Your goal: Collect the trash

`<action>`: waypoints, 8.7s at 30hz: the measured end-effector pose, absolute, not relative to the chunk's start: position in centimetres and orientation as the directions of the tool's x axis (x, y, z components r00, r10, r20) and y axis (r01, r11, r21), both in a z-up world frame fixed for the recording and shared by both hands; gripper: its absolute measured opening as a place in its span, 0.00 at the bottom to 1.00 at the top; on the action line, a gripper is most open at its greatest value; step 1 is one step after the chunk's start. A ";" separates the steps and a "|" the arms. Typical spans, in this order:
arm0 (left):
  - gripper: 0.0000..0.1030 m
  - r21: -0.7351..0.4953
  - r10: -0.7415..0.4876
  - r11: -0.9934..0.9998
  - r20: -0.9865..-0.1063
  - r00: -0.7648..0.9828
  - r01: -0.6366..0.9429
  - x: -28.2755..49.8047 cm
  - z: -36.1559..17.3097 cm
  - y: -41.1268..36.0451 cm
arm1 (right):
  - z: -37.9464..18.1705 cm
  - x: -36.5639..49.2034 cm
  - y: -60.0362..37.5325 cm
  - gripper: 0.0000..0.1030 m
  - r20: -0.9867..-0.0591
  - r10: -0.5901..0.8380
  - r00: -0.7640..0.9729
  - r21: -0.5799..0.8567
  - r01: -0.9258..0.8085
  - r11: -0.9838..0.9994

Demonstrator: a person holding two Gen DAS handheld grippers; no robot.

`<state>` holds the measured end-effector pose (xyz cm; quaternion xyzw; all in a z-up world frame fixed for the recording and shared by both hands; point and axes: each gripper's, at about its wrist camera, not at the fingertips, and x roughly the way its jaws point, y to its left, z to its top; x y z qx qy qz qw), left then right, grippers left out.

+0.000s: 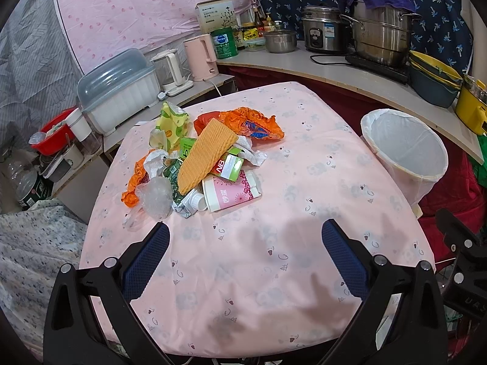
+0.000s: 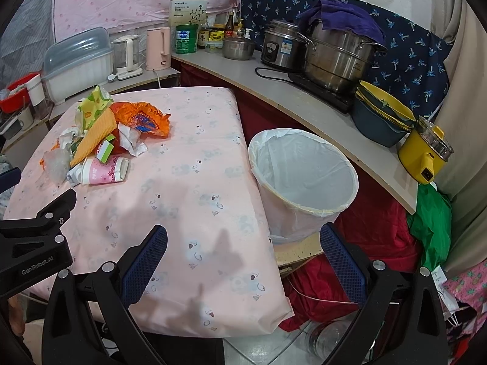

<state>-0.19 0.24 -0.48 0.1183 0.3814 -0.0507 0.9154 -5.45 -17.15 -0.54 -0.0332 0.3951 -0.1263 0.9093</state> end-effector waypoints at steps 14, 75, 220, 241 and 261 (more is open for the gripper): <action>0.93 0.178 -0.001 0.967 -0.710 0.704 0.182 -0.2 -0.5 0.2 | -0.5 -5.4 -17.2 0.93 -0.711 -0.256 0.655 -0.160 0.204 0.966; 0.93 0.109 -0.045 0.981 -0.683 0.729 0.162 1.2 0.5 4.1 | 0.9 -3.4 -16.0 0.93 -0.666 -0.291 0.687 -0.149 0.259 0.954; 0.62 -0.148 -0.356 0.923 -0.676 0.646 0.354 16.3 1.1 -3.3 | 1.4 9.7 -23.4 0.47 -0.601 -0.152 0.784 0.196 0.329 0.924; 0.74 -0.125 -0.061 0.991 -0.741 0.669 -0.048 17.1 -2.2 16.9 | -0.6 14.4 -9.1 0.59 -0.657 0.012 0.753 0.146 0.112 0.983; 0.81 -0.159 -0.011 0.962 -0.837 0.548 -0.223 19.1 -9.2 26.1 | -5.3 19.9 -3.3 0.71 -0.729 0.008 0.685 0.085 0.079 0.993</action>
